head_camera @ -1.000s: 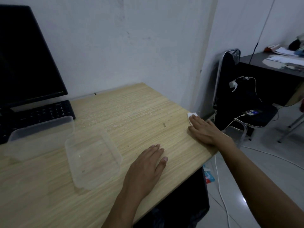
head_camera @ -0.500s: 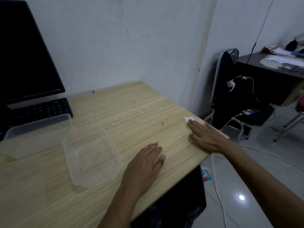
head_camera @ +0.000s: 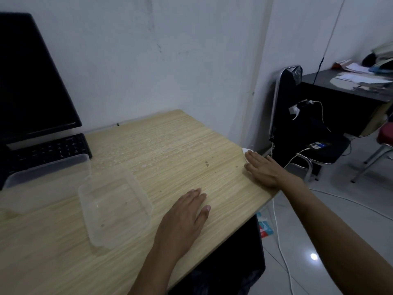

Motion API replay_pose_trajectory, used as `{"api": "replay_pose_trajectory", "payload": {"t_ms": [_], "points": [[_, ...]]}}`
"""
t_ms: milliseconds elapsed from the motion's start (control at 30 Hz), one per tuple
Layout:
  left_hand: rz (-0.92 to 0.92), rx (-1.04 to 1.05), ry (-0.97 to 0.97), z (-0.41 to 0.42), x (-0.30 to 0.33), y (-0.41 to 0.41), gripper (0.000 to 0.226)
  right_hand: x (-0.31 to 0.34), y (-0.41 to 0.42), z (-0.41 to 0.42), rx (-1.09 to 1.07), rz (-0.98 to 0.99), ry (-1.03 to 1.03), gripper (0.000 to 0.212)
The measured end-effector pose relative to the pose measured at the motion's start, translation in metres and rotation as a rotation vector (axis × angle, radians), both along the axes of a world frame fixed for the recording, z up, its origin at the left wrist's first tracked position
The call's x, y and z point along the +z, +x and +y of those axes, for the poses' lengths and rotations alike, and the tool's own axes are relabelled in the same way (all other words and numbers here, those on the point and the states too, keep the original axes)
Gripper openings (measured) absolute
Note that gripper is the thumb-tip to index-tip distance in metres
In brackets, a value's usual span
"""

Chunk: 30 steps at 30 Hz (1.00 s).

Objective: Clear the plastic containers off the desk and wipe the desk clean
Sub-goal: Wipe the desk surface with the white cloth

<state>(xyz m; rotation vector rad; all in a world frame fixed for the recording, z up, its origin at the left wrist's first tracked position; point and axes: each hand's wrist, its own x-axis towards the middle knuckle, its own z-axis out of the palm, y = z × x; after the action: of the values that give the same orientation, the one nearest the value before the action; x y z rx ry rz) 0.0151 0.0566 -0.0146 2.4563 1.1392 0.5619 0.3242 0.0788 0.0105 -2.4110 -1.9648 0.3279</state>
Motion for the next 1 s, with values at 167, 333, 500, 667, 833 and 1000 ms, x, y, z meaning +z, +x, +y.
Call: {"api": "replay_pose_trajectory", "payload": {"t_ms": [167,333,500,667,833,1000], "points": [[-0.008,0.013,0.024,0.001,0.000,0.002,0.050,-0.001,-0.013,-0.017,0.028,-0.026,0.015,0.062],[0.000,0.019,0.043,0.002,-0.004,0.002,0.051,0.002,-0.032,-0.040,0.111,-0.008,-0.012,0.062],[0.007,0.013,0.053,0.001,-0.002,0.001,0.049,0.001,-0.058,-0.057,0.186,-0.014,-0.012,0.064],[-0.001,0.009,0.038,0.000,0.000,0.002,0.049,0.003,-0.088,-0.064,0.257,-0.052,-0.022,0.061],[-0.003,0.005,0.083,0.000,0.001,0.002,0.048,0.003,-0.117,-0.070,0.314,-0.118,-0.016,0.060],[-0.007,0.002,0.091,-0.002,0.004,0.001,0.049,0.005,-0.125,-0.072,0.311,-0.118,-0.028,0.059]]}}
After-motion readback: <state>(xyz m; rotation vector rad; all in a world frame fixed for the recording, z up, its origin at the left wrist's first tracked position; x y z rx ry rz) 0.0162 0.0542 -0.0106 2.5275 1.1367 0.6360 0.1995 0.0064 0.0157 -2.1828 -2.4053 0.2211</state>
